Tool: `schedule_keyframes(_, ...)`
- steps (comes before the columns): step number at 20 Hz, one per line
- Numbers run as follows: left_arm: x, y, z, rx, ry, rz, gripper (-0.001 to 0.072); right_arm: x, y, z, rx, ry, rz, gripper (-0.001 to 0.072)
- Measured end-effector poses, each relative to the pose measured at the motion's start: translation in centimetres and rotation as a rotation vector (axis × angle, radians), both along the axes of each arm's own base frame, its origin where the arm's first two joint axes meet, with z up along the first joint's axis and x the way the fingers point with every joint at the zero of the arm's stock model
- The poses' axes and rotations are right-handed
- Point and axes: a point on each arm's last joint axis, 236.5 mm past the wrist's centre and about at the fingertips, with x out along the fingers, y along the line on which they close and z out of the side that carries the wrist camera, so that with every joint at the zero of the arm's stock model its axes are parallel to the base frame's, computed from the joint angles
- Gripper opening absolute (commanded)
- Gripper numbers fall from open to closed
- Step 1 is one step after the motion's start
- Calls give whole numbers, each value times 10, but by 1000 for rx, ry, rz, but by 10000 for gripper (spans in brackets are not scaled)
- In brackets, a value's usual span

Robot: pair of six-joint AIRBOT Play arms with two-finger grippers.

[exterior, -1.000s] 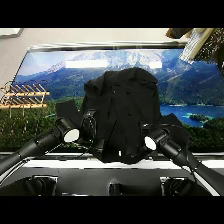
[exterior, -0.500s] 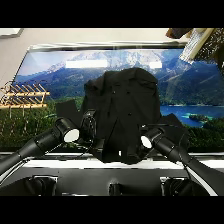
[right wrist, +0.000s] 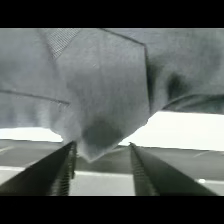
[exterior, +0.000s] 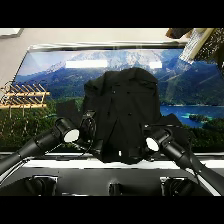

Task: Fold the clothes and pants, and hang the long-sleeved shirts on hangers.

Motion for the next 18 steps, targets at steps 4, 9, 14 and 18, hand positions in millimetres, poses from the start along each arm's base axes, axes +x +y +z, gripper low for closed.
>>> schedule_keyframes(4, 1, 10, -2, 37, -1, -9, 680, 0, 1, 4, 9, -18, 0, 444)
schedule_keyframes(9, 6, 18, -2, 55, -2, 1, 680, -6, 11, -8, -56, -62, 56, 444)
schedule_keyframes(14, 7, 20, -2, 59, -2, 3, 680, -3, 3, -23, -181, -107, 75, 308)
schedule_keyframes(18, 7, 20, -3, 60, 0, 4, 680, 6, -17, -26, -287, -145, 63, 27)
